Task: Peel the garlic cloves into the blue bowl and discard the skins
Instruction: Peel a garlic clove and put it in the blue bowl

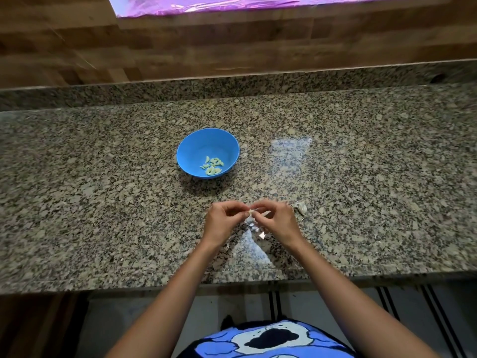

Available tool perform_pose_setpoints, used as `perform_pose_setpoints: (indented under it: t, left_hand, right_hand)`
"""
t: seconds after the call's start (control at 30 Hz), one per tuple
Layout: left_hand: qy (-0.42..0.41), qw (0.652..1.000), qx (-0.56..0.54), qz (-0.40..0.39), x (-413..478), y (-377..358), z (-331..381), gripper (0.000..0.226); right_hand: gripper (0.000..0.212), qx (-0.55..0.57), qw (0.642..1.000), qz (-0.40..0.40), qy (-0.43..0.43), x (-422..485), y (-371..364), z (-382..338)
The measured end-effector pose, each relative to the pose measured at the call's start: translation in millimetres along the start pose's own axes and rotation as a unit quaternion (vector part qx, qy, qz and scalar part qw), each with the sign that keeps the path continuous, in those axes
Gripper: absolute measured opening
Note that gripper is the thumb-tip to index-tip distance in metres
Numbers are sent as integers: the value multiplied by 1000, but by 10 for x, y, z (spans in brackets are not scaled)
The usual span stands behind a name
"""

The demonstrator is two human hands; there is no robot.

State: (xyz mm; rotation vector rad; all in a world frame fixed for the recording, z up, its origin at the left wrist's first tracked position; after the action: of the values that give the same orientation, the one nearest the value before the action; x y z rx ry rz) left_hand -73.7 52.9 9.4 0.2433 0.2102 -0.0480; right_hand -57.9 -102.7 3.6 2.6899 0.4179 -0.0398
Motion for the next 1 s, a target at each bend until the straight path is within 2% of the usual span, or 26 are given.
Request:
perform_pose_setpoints:
  t: [0.17,0.53,0.8,0.9,1.0]
  left_hand:
    - [-28,998,51,2,-9,-4,10,14]
    - [-45,999,22,15,-10,13,-16,15]
    - [-58,998,-5,16,-4,-7,-39,17]
    - [-32,995,-89,14,-7,-12,-38,15]
    - [-3,982,-189,24,-2,-2,-38,14]
  right_hand:
    - [23,-125,990,2,73,-7,-12,18]
    - [21,-90,994,36,55,-10,-54,-10]
    - [16,6,998,59,-5,-32,-108,47]
    - [14,108,991,57,-57,-32,-114,43]
    - [14,246,960,61,-115,-37,-130,4]
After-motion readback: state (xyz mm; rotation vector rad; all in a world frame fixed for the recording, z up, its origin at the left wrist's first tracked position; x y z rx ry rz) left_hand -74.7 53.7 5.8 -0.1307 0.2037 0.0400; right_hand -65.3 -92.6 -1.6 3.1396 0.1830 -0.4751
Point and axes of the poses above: each hand's wrist, its own x-axis towards the middle knuckle, its own y-axis out of the back of the hand, z = x × y, the point moved 1 cm from there along x, towards the middle knuckle, and after that the axes turned 4 degrees about -z, right-handed, at the moved point
